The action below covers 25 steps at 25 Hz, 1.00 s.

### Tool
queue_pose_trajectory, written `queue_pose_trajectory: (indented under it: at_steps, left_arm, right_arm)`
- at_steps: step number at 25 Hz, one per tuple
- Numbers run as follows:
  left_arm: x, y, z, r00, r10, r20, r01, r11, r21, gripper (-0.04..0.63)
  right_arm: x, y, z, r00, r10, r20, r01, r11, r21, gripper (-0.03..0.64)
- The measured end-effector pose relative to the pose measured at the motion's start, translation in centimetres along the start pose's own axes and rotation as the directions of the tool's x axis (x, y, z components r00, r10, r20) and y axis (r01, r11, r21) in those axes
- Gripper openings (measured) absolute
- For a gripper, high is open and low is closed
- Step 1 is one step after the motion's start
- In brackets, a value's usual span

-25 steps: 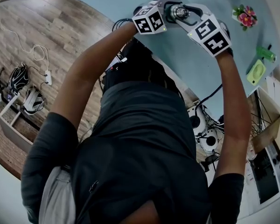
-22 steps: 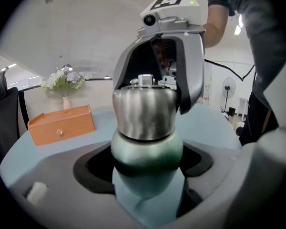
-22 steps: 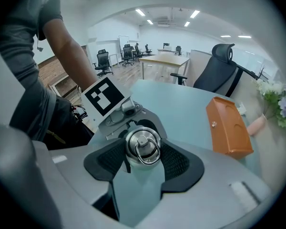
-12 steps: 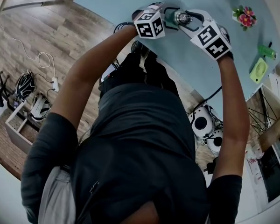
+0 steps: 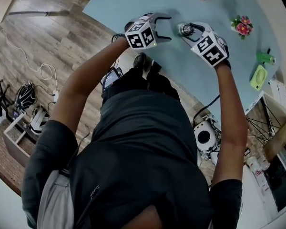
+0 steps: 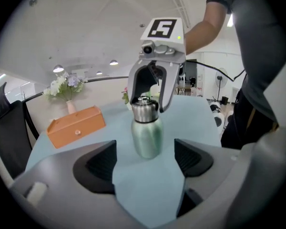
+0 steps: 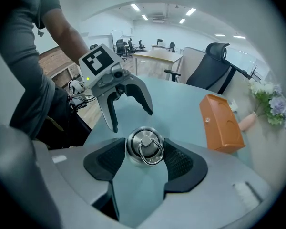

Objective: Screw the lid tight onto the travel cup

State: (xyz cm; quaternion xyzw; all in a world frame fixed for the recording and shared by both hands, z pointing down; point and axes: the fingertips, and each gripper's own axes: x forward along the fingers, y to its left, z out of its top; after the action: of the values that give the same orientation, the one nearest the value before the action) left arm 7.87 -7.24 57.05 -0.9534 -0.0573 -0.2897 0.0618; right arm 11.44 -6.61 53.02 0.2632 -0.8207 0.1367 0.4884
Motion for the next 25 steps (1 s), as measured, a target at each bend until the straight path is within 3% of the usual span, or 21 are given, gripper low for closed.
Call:
queue_pose_trajectory:
  at_steps: [9, 12, 14, 17, 20, 22, 25]
  left_arm:
    - [-7.2, 3.3, 4.3, 0.989, 0.129, 0.077, -0.129, 0.992, 0.0, 0.43]
    - [-9.7, 4.4, 6.1, 0.976, 0.188, 0.113, -0.186, 0.982, -0.029, 0.43]
    - [-11.4, 5.2, 7.7, 0.962, 0.228, 0.151, -0.224, 0.974, -0.046, 0.43]
    - [-14.0, 6.1, 9.8, 0.938, 0.279, 0.207, -0.269, 0.96, -0.075, 0.43]
    - [-16.6, 6.8, 11.4, 0.918, 0.327, 0.225, -0.311, 0.945, -0.103, 0.43]
    - [-19.0, 7.2, 12.5, 0.902, 0.363, 0.235, -0.336, 0.93, -0.149, 0.43]
    - [-22.4, 7.6, 14.4, 0.869, 0.407, 0.281, -0.363, 0.911, -0.198, 0.43]
  right_arm:
    - [-4.6, -1.0, 2.4, 0.987, -0.119, 0.105, 0.112, 0.991, 0.075, 0.233]
    - [-6.9, -1.2, 3.8, 0.968, -0.179, 0.177, 0.157, 0.979, 0.134, 0.233]
    - [-9.1, -1.4, 5.0, 0.939, -0.236, 0.249, 0.187, 0.96, 0.207, 0.232]
    - [-13.5, -1.9, 7.5, 0.852, -0.334, 0.403, 0.174, 0.907, 0.382, 0.232]
    - [-18.8, -1.7, 9.6, 0.713, -0.448, 0.54, 0.117, 0.835, 0.538, 0.232]
    - [-22.1, -1.3, 10.4, 0.634, -0.522, 0.57, 0.108, 0.79, 0.603, 0.232]
    - [-25.4, -1.1, 9.7, 0.574, -0.609, 0.547, 0.108, 0.719, 0.687, 0.229]
